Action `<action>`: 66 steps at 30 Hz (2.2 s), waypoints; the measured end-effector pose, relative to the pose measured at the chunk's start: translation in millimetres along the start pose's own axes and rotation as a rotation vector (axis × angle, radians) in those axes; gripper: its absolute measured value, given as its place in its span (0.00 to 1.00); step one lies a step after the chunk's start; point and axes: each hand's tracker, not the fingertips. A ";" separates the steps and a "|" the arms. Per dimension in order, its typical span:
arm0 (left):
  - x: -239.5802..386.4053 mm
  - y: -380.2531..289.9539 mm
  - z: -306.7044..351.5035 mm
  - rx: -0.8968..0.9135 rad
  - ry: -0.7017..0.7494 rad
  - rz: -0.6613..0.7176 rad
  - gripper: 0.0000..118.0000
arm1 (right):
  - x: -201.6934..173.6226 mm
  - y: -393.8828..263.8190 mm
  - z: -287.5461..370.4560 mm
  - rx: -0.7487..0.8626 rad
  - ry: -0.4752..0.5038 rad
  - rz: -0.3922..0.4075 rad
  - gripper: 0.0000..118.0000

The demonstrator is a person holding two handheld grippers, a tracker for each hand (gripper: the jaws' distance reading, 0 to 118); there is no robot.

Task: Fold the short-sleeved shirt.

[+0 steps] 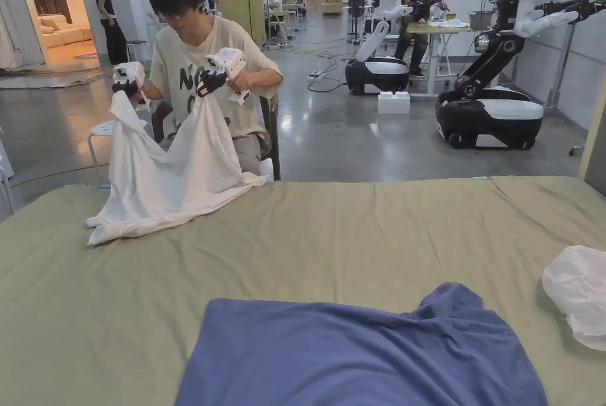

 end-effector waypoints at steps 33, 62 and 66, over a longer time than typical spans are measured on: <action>113.1 51.1 149.2 0.802 0.017 -0.256 0.00 | -88.9 57.9 98.4 0.554 0.077 0.144 0.00; 2.4 27.5 -53.0 -0.147 0.066 -0.073 0.48 | -65.5 35.9 84.2 0.409 0.048 0.077 0.00; 2.1 29.7 -62.4 -0.185 0.068 -0.063 0.37 | -53.4 30.4 82.2 0.373 0.005 0.045 0.00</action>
